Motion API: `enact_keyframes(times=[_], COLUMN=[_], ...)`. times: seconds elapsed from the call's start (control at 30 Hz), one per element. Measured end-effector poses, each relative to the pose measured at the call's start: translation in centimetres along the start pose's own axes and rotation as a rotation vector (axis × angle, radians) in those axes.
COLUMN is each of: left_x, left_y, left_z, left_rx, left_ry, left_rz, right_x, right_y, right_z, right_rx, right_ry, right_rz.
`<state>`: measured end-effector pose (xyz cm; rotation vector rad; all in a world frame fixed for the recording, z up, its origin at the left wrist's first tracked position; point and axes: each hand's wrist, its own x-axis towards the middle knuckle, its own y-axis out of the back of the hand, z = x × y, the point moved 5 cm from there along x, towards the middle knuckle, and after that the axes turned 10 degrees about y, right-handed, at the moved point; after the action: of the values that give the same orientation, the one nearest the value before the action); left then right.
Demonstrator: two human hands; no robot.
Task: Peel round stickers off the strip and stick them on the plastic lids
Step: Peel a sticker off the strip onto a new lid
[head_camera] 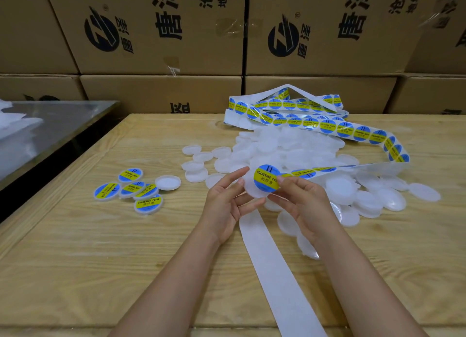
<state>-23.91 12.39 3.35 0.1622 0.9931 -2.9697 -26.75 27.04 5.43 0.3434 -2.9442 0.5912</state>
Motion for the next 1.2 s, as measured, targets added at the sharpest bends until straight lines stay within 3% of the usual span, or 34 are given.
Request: enact_keyframes(times=[0.17,0.73,0.93,1.2], left_x=[0.0,-0.14,-0.09,0.05], left_y=[-0.09,-0.38,-0.4,-0.37], left_z=[-0.1,-0.17,-0.18,-0.3], left_rx=[0.132,0.205,0.223,0.23], left_ry=[-0.012,-0.041,-0.044,-0.071], left_rz=[0.031,0.052,0.058,0.133], right_x=[0.08,0.14,0.19,0.3], right_y=[0.23,0.58,0.69,0.74], right_z=[-0.28,-0.12,-0.04,0.02], right_rx=[-0.163,-0.191,-0.23,-0.472], right_ry=[0.019,-0.023,0.007,0.136], right_rz=[-0.02,-0.013,-0.012,0.017])
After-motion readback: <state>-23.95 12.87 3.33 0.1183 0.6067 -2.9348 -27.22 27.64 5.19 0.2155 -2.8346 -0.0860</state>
